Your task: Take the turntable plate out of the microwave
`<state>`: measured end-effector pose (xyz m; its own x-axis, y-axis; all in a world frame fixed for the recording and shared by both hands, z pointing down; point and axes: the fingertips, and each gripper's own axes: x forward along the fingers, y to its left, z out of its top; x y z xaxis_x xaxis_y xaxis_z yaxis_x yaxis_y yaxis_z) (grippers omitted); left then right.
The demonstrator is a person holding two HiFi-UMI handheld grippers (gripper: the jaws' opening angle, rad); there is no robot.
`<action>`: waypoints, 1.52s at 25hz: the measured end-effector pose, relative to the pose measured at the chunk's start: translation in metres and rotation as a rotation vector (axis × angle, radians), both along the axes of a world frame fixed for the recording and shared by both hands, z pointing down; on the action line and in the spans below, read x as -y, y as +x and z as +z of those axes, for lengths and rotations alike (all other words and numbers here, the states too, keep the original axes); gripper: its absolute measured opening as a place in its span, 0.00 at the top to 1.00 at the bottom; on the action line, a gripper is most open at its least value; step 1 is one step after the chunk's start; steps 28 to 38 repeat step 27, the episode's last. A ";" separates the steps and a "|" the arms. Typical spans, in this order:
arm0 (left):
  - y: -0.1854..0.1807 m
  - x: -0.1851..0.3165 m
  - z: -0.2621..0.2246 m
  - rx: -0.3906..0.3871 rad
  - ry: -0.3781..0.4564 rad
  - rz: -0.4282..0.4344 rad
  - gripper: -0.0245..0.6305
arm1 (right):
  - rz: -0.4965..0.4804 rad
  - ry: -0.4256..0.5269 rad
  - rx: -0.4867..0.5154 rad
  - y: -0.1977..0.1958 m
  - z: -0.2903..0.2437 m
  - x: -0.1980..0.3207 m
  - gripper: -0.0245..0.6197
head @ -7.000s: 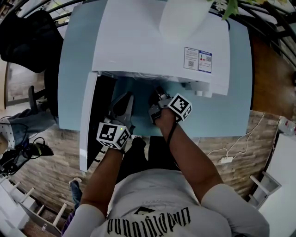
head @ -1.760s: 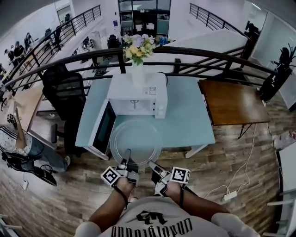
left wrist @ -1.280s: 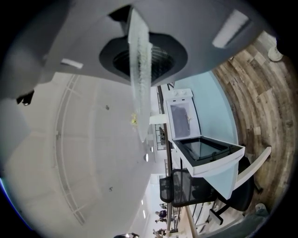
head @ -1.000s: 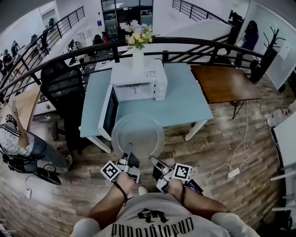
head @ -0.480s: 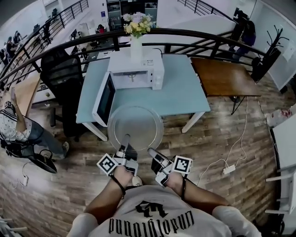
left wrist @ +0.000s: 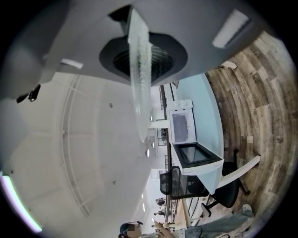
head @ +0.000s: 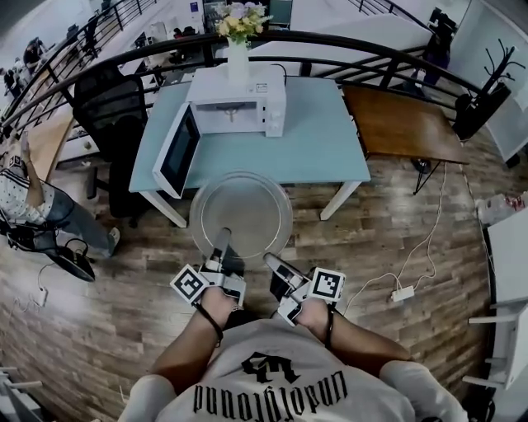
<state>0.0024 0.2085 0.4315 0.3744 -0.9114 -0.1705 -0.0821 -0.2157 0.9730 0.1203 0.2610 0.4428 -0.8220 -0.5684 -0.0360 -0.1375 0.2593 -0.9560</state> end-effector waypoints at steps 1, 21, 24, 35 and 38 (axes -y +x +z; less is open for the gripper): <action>0.004 -0.004 0.001 0.001 -0.001 -0.003 0.85 | -0.002 -0.003 0.001 0.005 0.001 -0.004 0.91; 0.050 -0.039 0.002 0.016 -0.014 0.000 0.85 | -0.055 -0.029 -0.019 0.051 0.004 -0.039 0.91; 0.050 -0.040 0.000 0.005 -0.012 0.000 0.85 | -0.059 -0.030 -0.010 0.050 0.002 -0.039 0.91; 0.051 -0.044 0.001 -0.008 -0.010 -0.003 0.85 | -0.065 -0.039 0.005 0.048 0.001 -0.043 0.91; 0.051 -0.044 0.001 -0.008 -0.010 -0.003 0.85 | -0.065 -0.039 0.005 0.048 0.001 -0.043 0.91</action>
